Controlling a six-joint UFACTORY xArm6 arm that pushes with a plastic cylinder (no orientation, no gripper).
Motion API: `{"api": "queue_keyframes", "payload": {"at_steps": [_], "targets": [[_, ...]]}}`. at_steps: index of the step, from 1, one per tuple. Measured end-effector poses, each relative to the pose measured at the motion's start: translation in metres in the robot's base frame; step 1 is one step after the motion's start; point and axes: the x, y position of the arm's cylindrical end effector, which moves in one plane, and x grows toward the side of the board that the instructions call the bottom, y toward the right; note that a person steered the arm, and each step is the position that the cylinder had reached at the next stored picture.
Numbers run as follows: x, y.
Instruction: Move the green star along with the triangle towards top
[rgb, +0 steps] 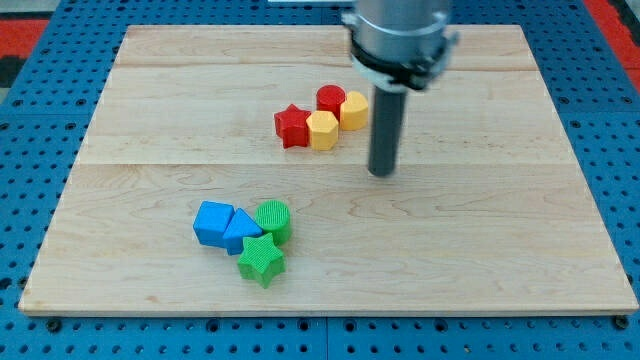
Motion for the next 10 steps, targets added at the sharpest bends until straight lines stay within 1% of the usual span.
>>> {"api": "queue_keyframes", "payload": {"at_steps": [1, 2, 3, 5, 6, 10], "targets": [[0.078, 0.002], [0.131, -0.031], [0.143, -0.075], [0.135, -0.145], [0.134, -0.158], [0.133, -0.173]]}}
